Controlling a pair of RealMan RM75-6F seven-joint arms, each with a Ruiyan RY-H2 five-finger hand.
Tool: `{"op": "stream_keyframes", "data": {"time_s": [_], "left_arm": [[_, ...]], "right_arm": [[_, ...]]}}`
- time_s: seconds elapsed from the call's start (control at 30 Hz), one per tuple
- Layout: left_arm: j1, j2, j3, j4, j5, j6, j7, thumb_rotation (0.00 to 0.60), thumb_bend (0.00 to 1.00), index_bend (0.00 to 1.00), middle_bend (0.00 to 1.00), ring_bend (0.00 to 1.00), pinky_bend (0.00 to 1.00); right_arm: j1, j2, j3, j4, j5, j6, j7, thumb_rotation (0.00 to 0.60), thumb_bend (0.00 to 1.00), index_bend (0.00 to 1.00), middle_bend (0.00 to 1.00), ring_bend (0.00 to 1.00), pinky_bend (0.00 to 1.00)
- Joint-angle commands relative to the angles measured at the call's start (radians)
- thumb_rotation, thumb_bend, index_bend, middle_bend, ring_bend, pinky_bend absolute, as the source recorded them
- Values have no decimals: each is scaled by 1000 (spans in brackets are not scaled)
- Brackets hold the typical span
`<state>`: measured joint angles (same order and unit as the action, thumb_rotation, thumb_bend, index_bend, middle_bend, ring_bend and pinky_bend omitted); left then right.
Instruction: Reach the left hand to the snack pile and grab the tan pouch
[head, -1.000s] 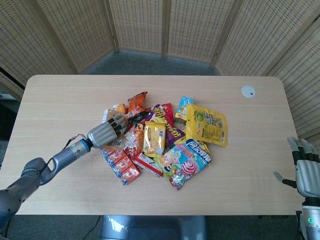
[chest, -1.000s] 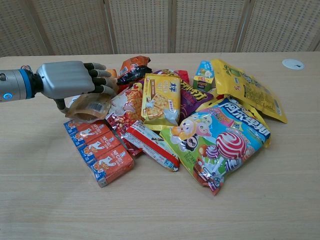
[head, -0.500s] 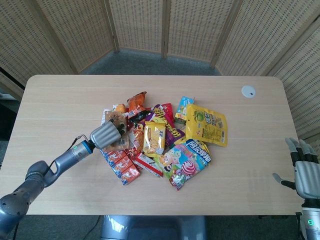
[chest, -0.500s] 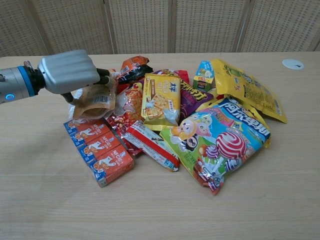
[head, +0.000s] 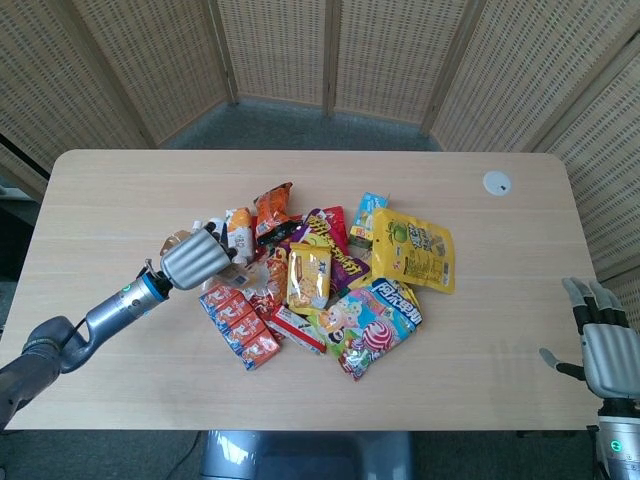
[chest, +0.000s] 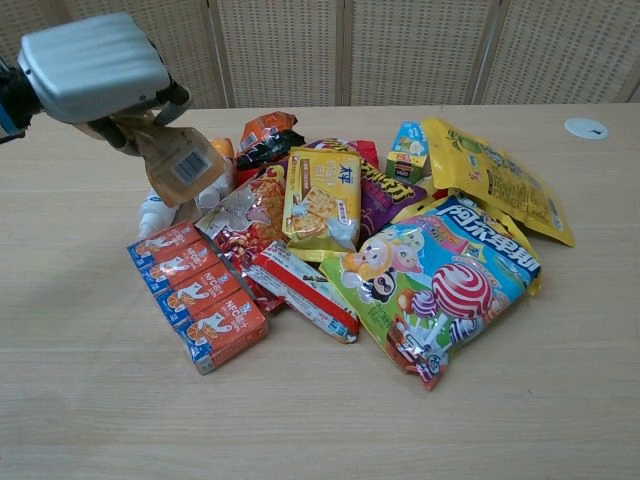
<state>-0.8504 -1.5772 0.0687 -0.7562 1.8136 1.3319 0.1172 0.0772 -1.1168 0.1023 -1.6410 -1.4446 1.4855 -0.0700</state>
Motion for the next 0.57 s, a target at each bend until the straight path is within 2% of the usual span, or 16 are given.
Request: {"op": "stream_keyframes", "data": {"time_s": [0.03, 0.37, 0.57], "left_arm": [[-8, 132, -37, -179, -17, 29, 77, 600, 0, 848, 946, 852, 693], [-12, 370, -128, -507, -43, 58, 190, 600, 0, 847, 946, 853, 691], [-5, 463, -161, -613, -52, 48, 229, 600, 0, 847, 945, 854, 692]], "right_arm": [[-1, 1, -1, -4, -6, 4, 0, 600, 0, 0, 0, 0, 0], [-1, 0, -6, -6, -13, 5, -6, 600, 0, 0, 0, 0, 0], [0, -3, -9, -8, -19, 5, -11, 600, 0, 0, 0, 0, 0]]}}
